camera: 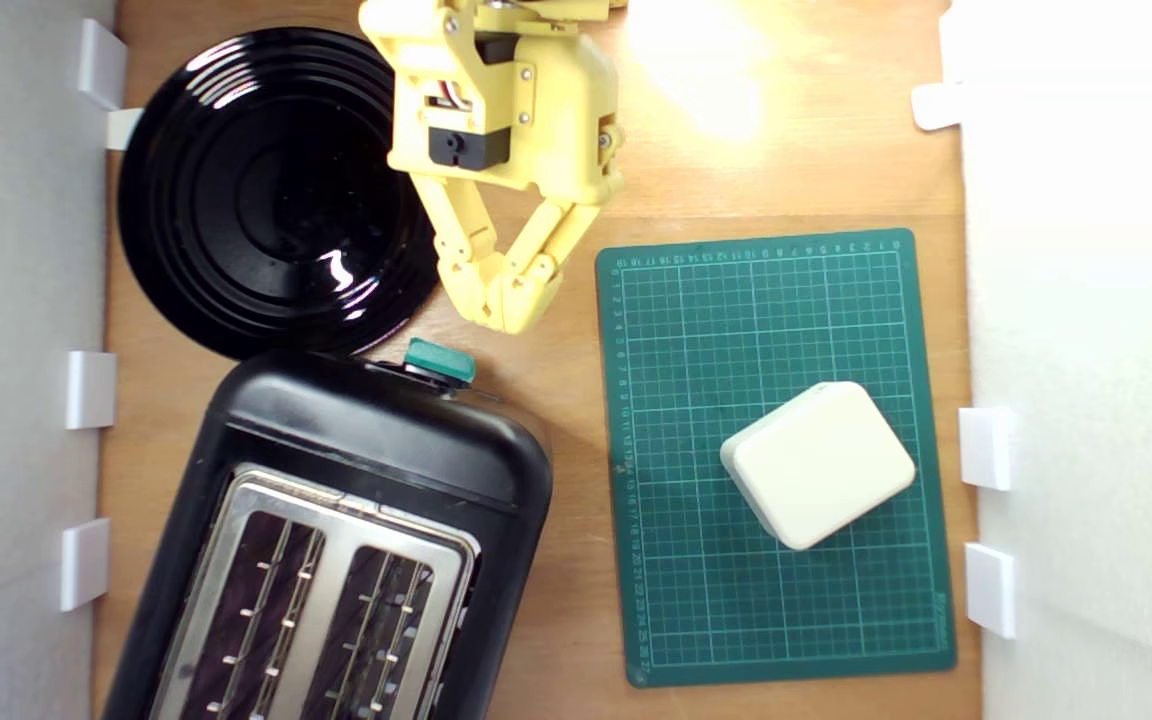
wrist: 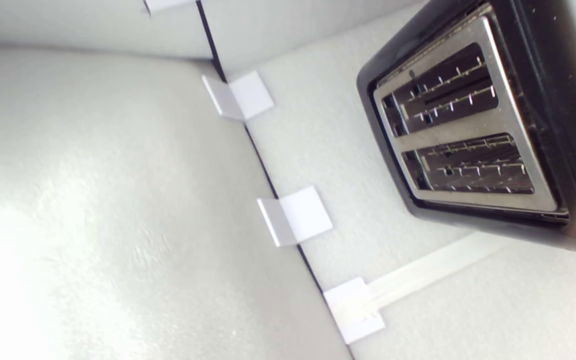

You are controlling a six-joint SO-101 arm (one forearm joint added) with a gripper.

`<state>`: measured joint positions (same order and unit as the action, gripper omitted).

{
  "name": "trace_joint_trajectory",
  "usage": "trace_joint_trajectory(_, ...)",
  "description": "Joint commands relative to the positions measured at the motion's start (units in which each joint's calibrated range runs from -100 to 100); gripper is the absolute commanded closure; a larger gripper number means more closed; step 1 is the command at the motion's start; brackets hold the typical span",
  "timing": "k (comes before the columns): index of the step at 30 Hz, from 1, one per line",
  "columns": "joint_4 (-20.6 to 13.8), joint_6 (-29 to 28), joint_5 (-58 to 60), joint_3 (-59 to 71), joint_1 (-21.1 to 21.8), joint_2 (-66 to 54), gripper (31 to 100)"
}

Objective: Start toaster

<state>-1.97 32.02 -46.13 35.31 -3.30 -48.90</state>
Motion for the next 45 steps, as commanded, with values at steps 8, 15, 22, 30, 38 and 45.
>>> trace_joint_trajectory(8,4.3,-11.2,0.0,22.5,4.6,-28.0,98.9)
trace_joint_trajectory(15,4.5,-11.5,0.1,44.3,4.8,-45.9,98.9)
trace_joint_trajectory(22,4.5,-11.7,-0.1,53.9,4.8,-50.5,98.9)
trace_joint_trajectory(30,4.5,-11.7,-0.2,64.3,4.9,-50.5,98.9)
trace_joint_trajectory(38,1.4,-16.6,-6.1,64.4,9.0,-50.5,98.9)
trace_joint_trajectory(45,1.2,-17.7,-9.8,64.4,9.8,-50.5,98.9)
